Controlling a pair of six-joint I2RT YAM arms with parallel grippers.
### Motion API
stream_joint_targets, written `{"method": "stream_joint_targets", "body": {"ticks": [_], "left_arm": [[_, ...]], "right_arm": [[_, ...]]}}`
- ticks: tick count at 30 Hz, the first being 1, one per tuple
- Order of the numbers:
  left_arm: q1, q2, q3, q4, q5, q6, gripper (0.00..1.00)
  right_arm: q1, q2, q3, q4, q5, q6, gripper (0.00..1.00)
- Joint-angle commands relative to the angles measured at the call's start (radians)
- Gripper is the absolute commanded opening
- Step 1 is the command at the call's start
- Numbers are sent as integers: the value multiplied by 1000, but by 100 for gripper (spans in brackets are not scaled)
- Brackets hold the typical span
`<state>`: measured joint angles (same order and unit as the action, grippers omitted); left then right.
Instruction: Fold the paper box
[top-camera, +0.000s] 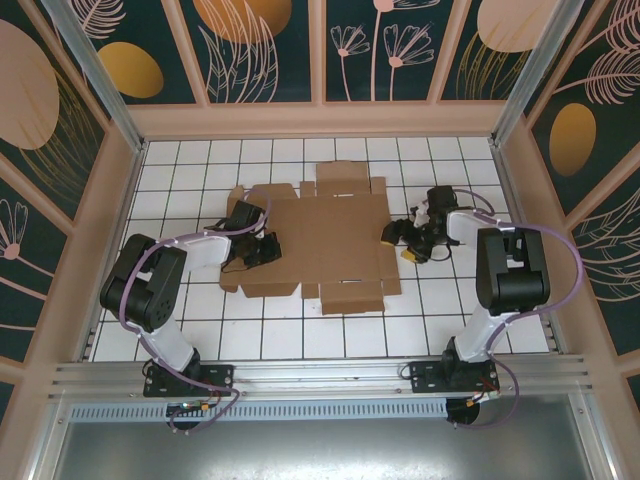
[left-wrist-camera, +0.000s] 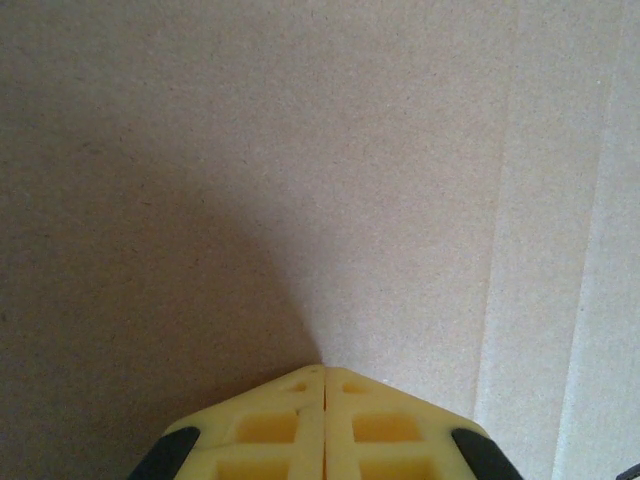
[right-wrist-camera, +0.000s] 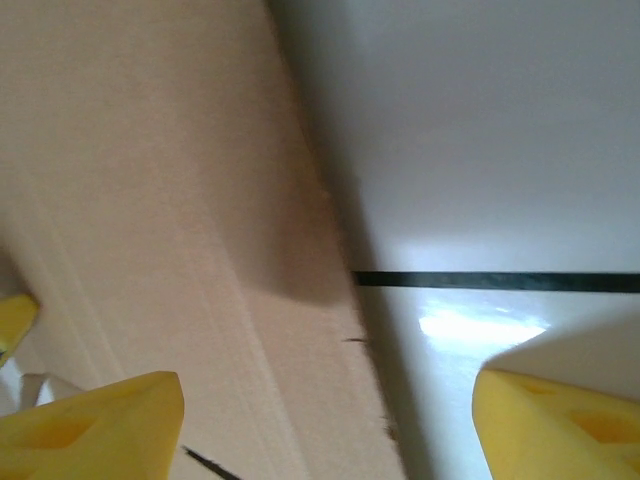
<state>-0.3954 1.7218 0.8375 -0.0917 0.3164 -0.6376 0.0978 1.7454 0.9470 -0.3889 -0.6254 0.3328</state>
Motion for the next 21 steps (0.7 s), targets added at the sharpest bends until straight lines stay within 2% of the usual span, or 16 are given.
{"method": "stream_joint_targets", "body": {"ticks": [1,6,11,14,17,21], "left_arm": [[4,29,-24,-14,20,21,7],[4,23,-16,-17,22,27,6],[4,8,-9,-30,9,35,6],[4,-2,-8,-35,3,36,6],[4,-2,-8,-39,0,36,6],[3,-47,-2,-26,24,11,7]], "right_arm": [[48,51,-23,87,-179,-26,76],[56,23,-24,106,-171,-7,60],[58,0,5,42,7,-30,22],[76,-4,40,-11,128,-55,17],[127,14,93,-84,275,-83,8],[241,125,222,-261,625,-112,8]]}}
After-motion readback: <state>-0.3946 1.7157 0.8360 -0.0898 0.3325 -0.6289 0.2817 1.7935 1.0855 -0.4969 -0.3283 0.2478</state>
